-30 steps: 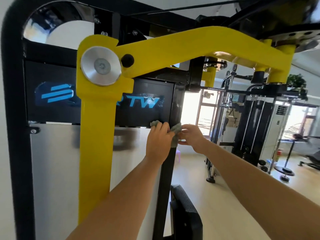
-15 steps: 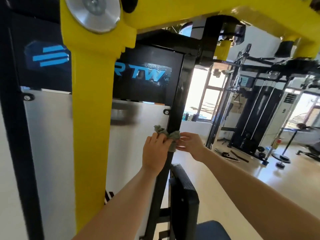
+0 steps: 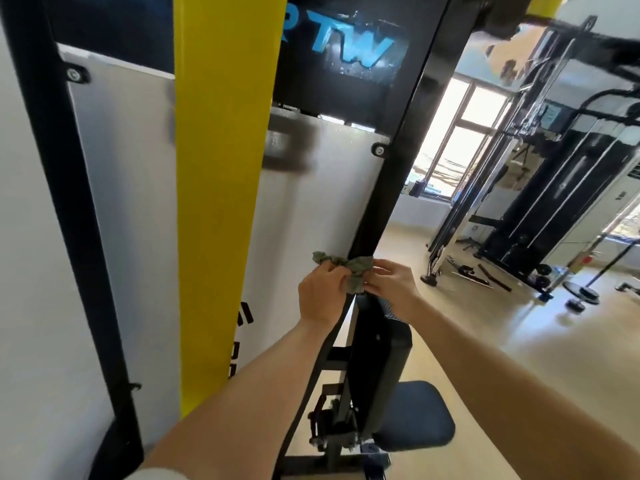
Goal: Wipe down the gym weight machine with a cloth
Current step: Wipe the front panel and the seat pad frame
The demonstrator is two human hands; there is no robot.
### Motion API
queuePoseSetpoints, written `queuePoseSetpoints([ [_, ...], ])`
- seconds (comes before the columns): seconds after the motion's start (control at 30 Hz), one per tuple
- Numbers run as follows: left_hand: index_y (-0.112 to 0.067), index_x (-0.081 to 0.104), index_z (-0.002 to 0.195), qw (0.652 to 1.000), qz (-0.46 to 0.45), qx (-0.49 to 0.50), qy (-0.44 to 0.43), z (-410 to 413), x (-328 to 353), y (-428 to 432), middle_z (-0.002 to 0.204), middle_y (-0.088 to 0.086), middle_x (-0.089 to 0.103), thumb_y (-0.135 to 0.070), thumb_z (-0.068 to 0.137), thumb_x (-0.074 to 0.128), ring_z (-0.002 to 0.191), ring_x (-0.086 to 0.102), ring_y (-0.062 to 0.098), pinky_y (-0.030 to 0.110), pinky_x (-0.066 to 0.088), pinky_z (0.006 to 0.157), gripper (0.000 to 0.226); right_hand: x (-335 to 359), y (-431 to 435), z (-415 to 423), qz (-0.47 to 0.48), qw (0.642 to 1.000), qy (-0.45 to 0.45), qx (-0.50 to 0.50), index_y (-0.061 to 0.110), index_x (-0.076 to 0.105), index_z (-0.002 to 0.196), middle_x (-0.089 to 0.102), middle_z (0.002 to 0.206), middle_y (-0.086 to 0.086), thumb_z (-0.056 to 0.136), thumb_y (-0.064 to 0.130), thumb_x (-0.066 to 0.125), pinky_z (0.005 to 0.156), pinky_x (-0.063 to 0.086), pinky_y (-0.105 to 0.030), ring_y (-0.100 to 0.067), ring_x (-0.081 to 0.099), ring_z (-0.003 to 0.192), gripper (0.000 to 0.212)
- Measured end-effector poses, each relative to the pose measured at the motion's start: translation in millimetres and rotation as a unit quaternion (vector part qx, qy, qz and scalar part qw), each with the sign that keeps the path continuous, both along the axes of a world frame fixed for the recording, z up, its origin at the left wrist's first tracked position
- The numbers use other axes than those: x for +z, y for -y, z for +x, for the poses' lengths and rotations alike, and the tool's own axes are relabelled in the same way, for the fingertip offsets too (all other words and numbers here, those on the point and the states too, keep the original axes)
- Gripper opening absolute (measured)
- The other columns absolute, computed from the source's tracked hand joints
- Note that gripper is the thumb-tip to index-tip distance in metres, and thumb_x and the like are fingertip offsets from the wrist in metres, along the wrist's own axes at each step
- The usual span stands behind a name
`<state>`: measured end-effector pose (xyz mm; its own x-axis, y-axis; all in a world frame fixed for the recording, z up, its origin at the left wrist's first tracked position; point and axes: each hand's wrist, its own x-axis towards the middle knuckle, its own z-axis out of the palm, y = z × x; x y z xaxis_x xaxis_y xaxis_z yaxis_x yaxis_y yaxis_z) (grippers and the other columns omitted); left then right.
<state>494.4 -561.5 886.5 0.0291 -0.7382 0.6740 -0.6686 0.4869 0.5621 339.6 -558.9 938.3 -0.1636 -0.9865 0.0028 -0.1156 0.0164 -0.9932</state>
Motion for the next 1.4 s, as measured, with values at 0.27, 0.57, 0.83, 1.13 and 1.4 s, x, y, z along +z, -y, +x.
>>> queuePoseSetpoints([
  [0.27, -0.018, 0.075, 0.095, 0.991, 0.095, -0.041, -0.088, 2, -48, -9, 0.092, 0.0, 0.075, -0.027, 0.093, 0.07, 0.076, 0.069, 0.02, 0.036, 0.059, 0.073, 0.011, -39, -4, 5, 0.073, 0.997, -0.019, -0.004, 0.004, 0.069, 0.118, 0.073, 0.111, -0.013, 0.094, 0.007, 0.067, 0.078, 0.063, -0.035, -0.024, 0.075, 0.092, 0.024],
  [0.57, -0.022, 0.078, 0.096, 0.98, 0.17, 0.011, -0.104, 4, -92, -10, 0.084, -0.003, 0.076, -0.036, 0.087, 0.074, 0.073, 0.069, 0.02, 0.034, 0.057, 0.069, 0.017, -109, 19, 18, 0.114, 0.986, -0.076, -0.099, 0.015, 0.07, 0.093, 0.073, 0.104, -0.014, 0.09, -0.006, 0.065, 0.084, 0.062, -0.042, -0.026, 0.073, 0.09, 0.022],
  [0.83, -0.022, 0.078, 0.097, 0.976, 0.206, 0.052, -0.043, -5, -128, -8, 0.086, -0.003, 0.075, -0.032, 0.088, 0.075, 0.074, 0.068, 0.017, 0.035, 0.057, 0.068, 0.014, -167, 18, 17, 0.107, 0.986, -0.069, -0.108, 0.017, 0.066, 0.124, 0.069, 0.116, -0.005, 0.092, -0.003, 0.06, 0.089, 0.06, -0.039, -0.021, 0.069, 0.105, 0.038],
  [1.13, -0.028, 0.078, 0.102, 0.952, 0.281, 0.124, -0.002, -14, -177, -13, 0.094, -0.004, 0.075, -0.037, 0.092, 0.07, 0.087, 0.064, 0.018, 0.032, 0.053, 0.069, 0.016, -223, 13, 11, 0.172, 0.983, -0.041, -0.055, 0.02, 0.054, 0.137, 0.064, 0.127, -0.003, 0.096, 0.005, 0.06, 0.095, 0.058, -0.042, -0.022, 0.066, 0.112, 0.044],
  [1.4, -0.026, 0.079, 0.101, 0.918, 0.357, 0.164, -0.05, -30, -206, -13, 0.093, -0.007, 0.076, -0.031, 0.097, 0.065, 0.077, 0.061, 0.012, 0.026, 0.045, 0.063, 0.016, -256, 16, 4, 0.183, 0.981, -0.071, -0.009, 0.01, 0.052, 0.141, 0.061, 0.13, -0.007, 0.095, -0.002, 0.061, 0.096, 0.053, -0.026, -0.021, 0.059, 0.119, 0.048],
])
